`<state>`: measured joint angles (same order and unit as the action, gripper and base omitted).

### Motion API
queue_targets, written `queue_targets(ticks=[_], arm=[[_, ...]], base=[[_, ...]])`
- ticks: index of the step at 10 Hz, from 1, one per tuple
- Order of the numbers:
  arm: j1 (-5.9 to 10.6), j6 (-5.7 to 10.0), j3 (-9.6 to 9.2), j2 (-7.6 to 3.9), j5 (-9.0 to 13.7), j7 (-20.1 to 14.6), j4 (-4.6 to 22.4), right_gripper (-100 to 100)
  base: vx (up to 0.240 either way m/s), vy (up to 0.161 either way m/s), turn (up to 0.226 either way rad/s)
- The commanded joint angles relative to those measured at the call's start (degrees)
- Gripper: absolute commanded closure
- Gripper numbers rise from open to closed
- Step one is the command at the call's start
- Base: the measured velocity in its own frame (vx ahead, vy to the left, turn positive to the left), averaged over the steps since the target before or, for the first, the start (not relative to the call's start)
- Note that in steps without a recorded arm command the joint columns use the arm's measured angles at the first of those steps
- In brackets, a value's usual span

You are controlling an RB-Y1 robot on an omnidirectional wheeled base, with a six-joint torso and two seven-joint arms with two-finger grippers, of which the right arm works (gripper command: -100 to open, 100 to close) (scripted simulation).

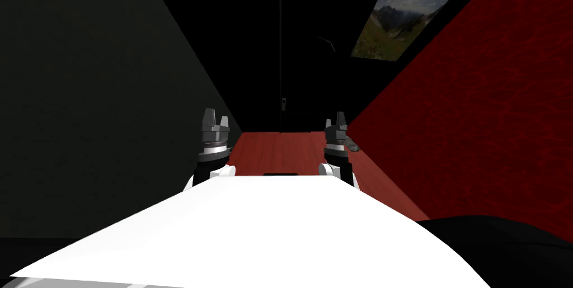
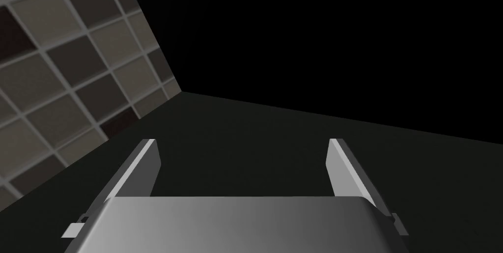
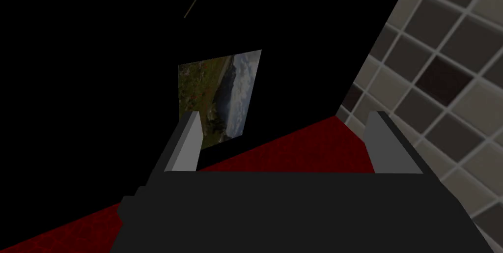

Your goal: Pull the door open

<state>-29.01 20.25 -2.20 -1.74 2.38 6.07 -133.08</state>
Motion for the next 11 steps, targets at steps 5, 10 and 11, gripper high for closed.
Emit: queue_targets(ticks=[5,10,11], arm=[[2.75,0.54,1.12,-1.54,-5.17,3.23,5.72,-100],[5.47,1.07,2.22,-2.51,-10.29,6.43,11.38,-100],[6.25,1.22,2.53,-2.73,-11.74,7.34,12.98,-100]], base=[[0.162,0.046,-0.022],[0.173,0.063,-0.026],[0.147,0.043,-0.028]])
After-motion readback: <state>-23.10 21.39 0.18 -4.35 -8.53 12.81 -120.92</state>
